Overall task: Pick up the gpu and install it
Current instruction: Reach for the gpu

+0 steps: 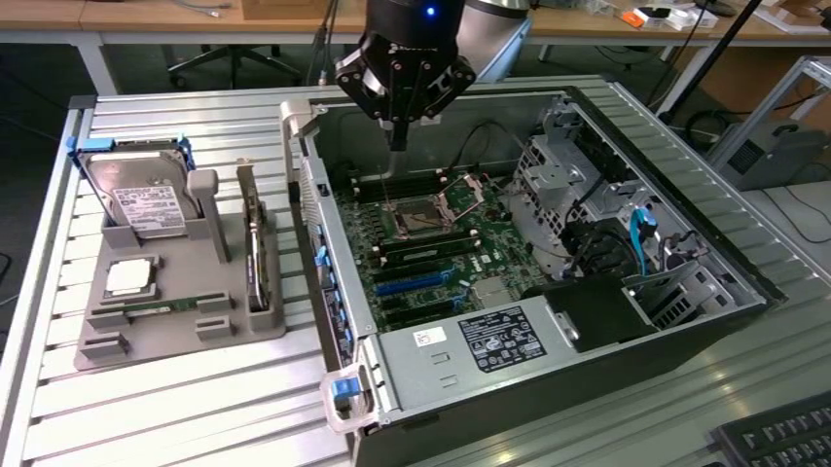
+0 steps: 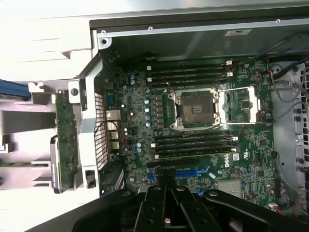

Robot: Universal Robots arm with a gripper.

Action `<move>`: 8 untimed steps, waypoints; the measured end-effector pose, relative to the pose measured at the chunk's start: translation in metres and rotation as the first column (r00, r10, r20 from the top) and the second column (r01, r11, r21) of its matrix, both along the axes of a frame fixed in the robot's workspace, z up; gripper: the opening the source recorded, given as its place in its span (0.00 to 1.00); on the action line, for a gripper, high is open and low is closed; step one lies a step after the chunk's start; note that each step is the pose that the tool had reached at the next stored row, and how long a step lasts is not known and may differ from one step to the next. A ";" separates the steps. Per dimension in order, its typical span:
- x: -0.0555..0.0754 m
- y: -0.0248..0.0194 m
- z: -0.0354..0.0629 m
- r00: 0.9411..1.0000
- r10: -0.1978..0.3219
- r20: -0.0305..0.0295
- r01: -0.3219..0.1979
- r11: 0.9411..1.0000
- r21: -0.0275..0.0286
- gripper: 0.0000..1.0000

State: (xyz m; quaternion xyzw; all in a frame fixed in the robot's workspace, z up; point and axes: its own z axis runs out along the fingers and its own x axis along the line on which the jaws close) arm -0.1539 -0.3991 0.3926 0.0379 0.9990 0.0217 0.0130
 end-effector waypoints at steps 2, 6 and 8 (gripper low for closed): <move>-0.001 0.0000 0.0000 1.000 0.000 0.000 0.000 1.000 0.000 0.11; -0.002 0.0000 0.0000 1.000 0.000 0.000 0.000 1.000 0.000 0.11; -0.003 0.0000 -0.0001 1.000 0.000 0.000 0.000 1.000 0.000 0.11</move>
